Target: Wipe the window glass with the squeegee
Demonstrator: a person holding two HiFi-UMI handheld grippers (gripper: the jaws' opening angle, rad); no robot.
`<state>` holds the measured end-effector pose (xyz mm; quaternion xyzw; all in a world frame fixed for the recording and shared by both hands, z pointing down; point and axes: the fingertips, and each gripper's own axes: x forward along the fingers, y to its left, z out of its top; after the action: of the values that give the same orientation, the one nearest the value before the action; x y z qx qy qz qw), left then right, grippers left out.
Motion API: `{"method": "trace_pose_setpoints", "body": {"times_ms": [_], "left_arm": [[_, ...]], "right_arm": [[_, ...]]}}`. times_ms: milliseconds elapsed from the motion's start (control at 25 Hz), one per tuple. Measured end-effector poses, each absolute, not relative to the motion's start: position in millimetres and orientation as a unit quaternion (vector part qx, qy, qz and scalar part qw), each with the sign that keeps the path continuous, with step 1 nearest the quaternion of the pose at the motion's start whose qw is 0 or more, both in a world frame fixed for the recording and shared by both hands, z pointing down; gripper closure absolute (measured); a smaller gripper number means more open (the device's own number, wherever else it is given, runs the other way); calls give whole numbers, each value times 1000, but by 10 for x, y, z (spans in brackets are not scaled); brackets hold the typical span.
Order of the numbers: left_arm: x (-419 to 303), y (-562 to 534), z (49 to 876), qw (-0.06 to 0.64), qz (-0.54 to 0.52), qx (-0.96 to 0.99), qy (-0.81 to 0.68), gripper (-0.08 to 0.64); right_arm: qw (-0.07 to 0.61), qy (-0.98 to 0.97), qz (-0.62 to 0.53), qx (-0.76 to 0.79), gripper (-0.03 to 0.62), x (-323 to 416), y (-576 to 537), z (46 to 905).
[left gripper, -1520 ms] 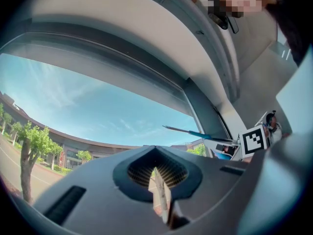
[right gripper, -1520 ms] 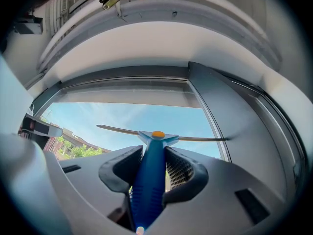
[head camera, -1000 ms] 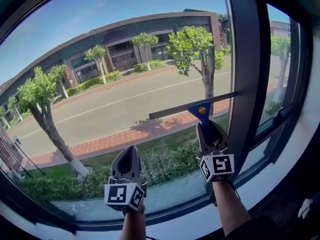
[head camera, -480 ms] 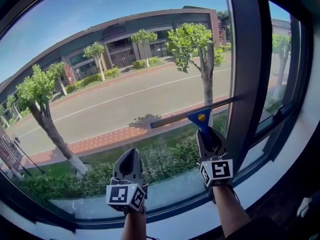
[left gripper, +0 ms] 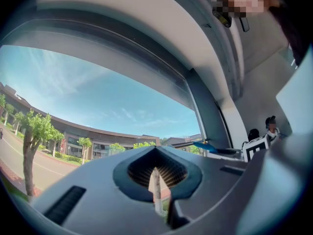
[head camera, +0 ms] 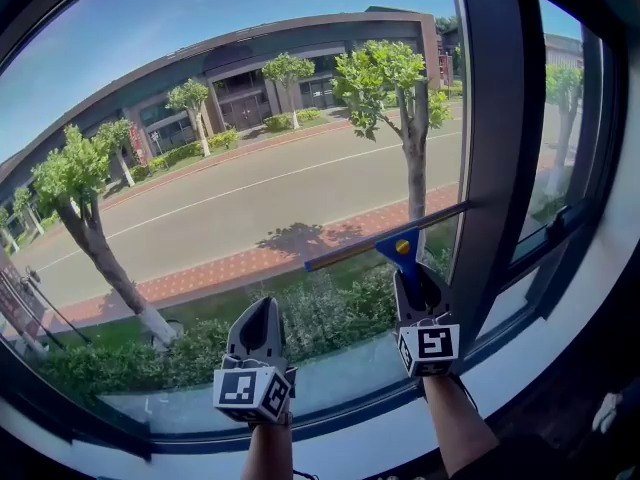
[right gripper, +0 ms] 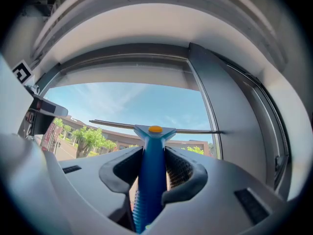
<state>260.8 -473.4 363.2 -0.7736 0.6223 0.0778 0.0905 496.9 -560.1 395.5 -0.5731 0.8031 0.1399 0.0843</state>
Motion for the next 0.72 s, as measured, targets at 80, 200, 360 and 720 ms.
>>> {"method": "trace_pose_setpoints", "body": {"times_ms": [80,200,360,720], "left_arm": [[2589,-4701,3663,88,76,-774,623,558],[2560,-4664,3742,83,74,-773,625,558],[2536,-4695,3774,75,73,-773,626,558],[2547,-4758,3835,66,68,-775,625,558]], "right_arm": [[65,802,128,-579,454,4979,-5606,4133],[54,805,110,-580,454,4975,-5566,4356],[49,807,101,-581,456,4959,-5578,4429],[33,808,90,-581,454,4982,-5603,4531]]}}
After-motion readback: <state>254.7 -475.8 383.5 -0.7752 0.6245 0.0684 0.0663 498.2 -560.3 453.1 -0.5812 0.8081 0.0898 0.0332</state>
